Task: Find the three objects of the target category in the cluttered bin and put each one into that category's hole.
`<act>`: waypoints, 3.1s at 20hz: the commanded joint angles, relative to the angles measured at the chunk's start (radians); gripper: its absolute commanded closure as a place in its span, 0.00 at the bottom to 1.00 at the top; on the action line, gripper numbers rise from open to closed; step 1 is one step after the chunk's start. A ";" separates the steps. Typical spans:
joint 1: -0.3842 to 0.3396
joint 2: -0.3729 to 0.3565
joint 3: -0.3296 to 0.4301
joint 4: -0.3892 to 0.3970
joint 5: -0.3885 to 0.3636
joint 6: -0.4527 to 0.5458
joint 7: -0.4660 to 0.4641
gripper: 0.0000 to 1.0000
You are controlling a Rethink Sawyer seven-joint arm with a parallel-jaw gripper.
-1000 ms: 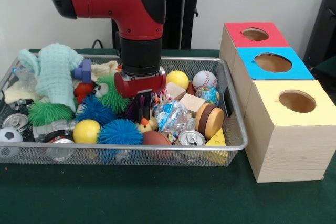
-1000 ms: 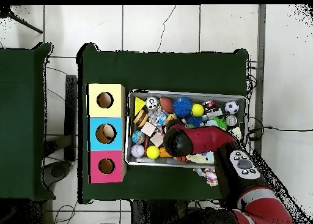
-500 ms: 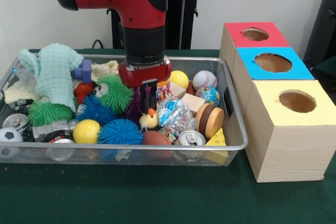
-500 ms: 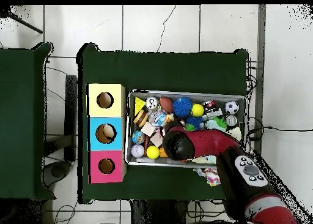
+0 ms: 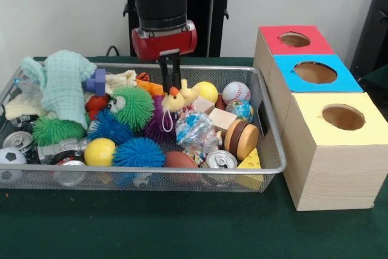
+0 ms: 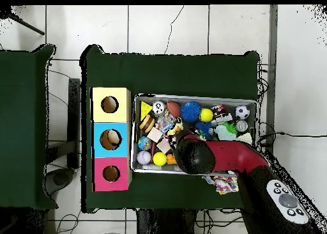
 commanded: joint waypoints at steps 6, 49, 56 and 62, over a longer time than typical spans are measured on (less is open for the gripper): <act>-0.022 -0.109 0.113 0.087 0.049 0.162 -0.021 1.00; 0.277 -0.433 -0.016 0.473 0.281 0.083 0.190 1.00; 0.305 -0.507 -0.014 0.494 0.400 0.146 0.132 1.00; 0.399 -0.391 -0.076 0.422 0.357 0.064 0.213 1.00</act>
